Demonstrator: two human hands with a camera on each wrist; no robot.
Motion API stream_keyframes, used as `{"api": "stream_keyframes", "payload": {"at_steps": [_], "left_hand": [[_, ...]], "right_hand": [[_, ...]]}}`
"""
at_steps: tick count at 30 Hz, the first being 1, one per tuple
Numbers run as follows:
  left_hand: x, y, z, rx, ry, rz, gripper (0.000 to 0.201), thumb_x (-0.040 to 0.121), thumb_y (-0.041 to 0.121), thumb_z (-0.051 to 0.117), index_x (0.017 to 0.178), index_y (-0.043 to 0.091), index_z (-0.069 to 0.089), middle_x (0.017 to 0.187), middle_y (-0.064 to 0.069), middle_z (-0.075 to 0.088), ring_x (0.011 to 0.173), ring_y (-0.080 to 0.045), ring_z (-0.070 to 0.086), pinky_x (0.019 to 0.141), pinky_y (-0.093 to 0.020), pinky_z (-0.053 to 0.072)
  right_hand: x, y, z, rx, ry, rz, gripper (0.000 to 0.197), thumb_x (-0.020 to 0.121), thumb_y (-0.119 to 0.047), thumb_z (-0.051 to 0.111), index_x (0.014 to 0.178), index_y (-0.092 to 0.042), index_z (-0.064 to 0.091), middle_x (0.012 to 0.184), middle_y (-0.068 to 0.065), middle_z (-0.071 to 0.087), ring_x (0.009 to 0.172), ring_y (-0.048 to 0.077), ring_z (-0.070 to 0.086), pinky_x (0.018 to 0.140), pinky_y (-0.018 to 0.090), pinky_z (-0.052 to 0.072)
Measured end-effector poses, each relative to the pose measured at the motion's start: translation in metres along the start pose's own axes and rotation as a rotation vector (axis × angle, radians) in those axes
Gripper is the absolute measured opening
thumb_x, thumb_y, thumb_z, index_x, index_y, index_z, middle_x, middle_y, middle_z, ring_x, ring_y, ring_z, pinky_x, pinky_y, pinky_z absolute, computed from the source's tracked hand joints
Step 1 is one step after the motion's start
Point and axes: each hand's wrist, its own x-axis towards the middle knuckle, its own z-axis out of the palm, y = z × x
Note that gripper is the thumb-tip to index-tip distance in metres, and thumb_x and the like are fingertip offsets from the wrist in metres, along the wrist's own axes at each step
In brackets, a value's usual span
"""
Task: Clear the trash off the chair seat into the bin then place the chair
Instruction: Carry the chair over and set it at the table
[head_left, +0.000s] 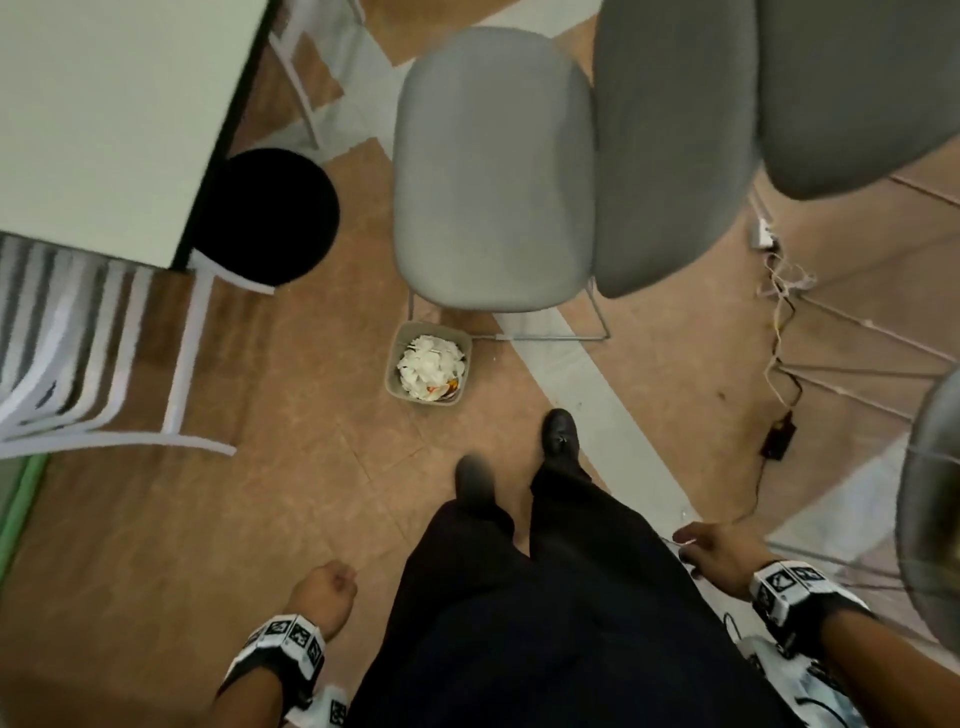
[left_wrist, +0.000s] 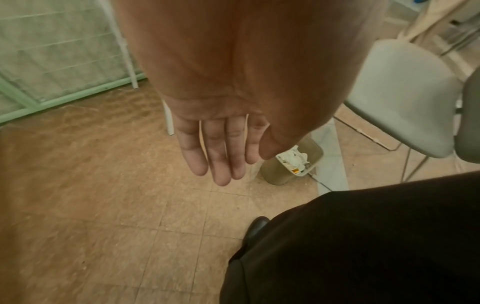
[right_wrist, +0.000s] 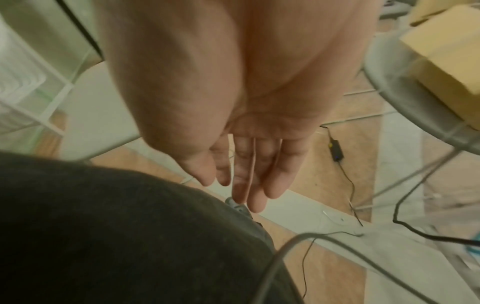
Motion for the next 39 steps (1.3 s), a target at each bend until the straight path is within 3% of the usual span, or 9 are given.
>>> {"api": "stream_keyframes", "payload": {"at_steps": [7, 10, 13, 17, 20, 23, 28, 34, 39], "left_hand": [[0.054, 0.049, -0.009, 0.105, 0.018, 0.085, 0.011, 0.086, 0.018, 0.061, 0.084, 0.027, 0.067, 0.093, -0.006, 0.074, 0.089, -0.028, 0.069, 0.087, -0.043, 0.057], [0.041, 0.114, -0.010, 0.166, 0.018, 0.120, 0.009, 0.087, 0.017, 0.061, 0.084, 0.022, 0.068, 0.095, -0.007, 0.073, 0.093, -0.029, 0.068, 0.089, -0.039, 0.055], [0.010, 0.188, 0.001, 0.238, 0.059, 0.168, 0.017, 0.095, 0.015, 0.057, 0.099, 0.008, 0.072, 0.097, -0.014, 0.071, 0.098, -0.033, 0.067, 0.086, -0.036, 0.052], [0.026, 0.238, 0.030, 0.185, 0.092, 0.166, 0.013, 0.090, 0.004, 0.060, 0.087, 0.012, 0.070, 0.096, -0.012, 0.073, 0.094, -0.034, 0.068, 0.093, -0.044, 0.053], [0.034, 0.274, 0.056, 0.128, 0.099, 0.124, 0.017, 0.088, 0.004, 0.057, 0.095, 0.008, 0.072, 0.090, -0.016, 0.073, 0.080, -0.034, 0.068, 0.085, -0.051, 0.057], [-0.012, 0.351, 0.078, 0.120, 0.098, 0.175, 0.018, 0.092, -0.001, 0.053, 0.100, 0.005, 0.068, 0.089, -0.019, 0.070, 0.074, -0.032, 0.064, 0.079, -0.040, 0.055], [-0.051, 0.449, 0.079, 0.152, 0.178, 0.309, 0.020, 0.094, 0.011, 0.057, 0.111, 0.012, 0.068, 0.099, -0.009, 0.070, 0.097, -0.028, 0.066, 0.086, -0.034, 0.048], [-0.110, 0.586, 0.051, -0.245, 0.465, 0.565, 0.040, 0.100, 0.044, 0.038, 0.124, 0.024, 0.063, 0.123, -0.003, 0.066, 0.118, -0.021, 0.059, 0.105, -0.044, 0.044], [-0.175, 0.708, 0.028, -0.529, 0.608, 0.761, 0.047, 0.104, 0.047, 0.025, 0.127, 0.027, 0.060, 0.126, 0.005, 0.062, 0.120, -0.009, 0.056, 0.105, -0.030, 0.041]], "right_hand": [[-0.013, 0.072, 0.049, 0.282, 0.078, 0.095, 0.018, 0.091, -0.028, 0.053, 0.099, -0.040, 0.062, 0.103, -0.005, 0.073, 0.089, 0.011, 0.070, 0.089, 0.033, 0.054], [-0.024, 0.099, 0.055, 0.326, 0.078, 0.135, 0.020, 0.095, -0.028, 0.051, 0.107, -0.039, 0.063, 0.111, -0.005, 0.068, 0.100, 0.015, 0.065, 0.093, 0.032, 0.050], [-0.028, 0.132, 0.052, 0.382, 0.060, 0.153, 0.021, 0.098, -0.025, 0.049, 0.112, -0.032, 0.063, 0.104, -0.006, 0.064, 0.092, 0.011, 0.063, 0.088, 0.029, 0.050], [-0.012, 0.191, 0.026, 0.378, 0.021, 0.145, 0.027, 0.099, -0.026, 0.047, 0.118, -0.030, 0.065, 0.116, -0.006, 0.065, 0.113, 0.016, 0.062, 0.104, 0.033, 0.046], [0.012, 0.243, -0.012, 0.371, 0.029, 0.145, 0.025, 0.092, -0.024, 0.049, 0.109, -0.029, 0.068, 0.106, -0.005, 0.071, 0.097, 0.014, 0.068, 0.097, 0.037, 0.052], [0.031, 0.287, -0.066, 0.376, 0.075, 0.148, 0.024, 0.091, -0.025, 0.049, 0.104, -0.024, 0.069, 0.099, 0.002, 0.072, 0.092, 0.022, 0.070, 0.092, 0.042, 0.055], [0.061, 0.322, -0.162, 0.240, 0.119, 0.105, 0.021, 0.094, -0.031, 0.047, 0.098, -0.028, 0.068, 0.101, 0.004, 0.073, 0.090, 0.022, 0.070, 0.087, 0.039, 0.056], [0.084, 0.294, -0.271, 0.109, 0.145, -0.051, 0.022, 0.100, -0.029, 0.044, 0.101, -0.025, 0.065, 0.101, -0.001, 0.069, 0.093, 0.018, 0.065, 0.091, 0.033, 0.051], [0.108, 0.267, -0.358, -0.009, 0.169, -0.217, 0.015, 0.099, -0.028, 0.048, 0.087, -0.035, 0.054, 0.094, -0.006, 0.062, 0.087, 0.016, 0.060, 0.076, 0.025, 0.042]]}}
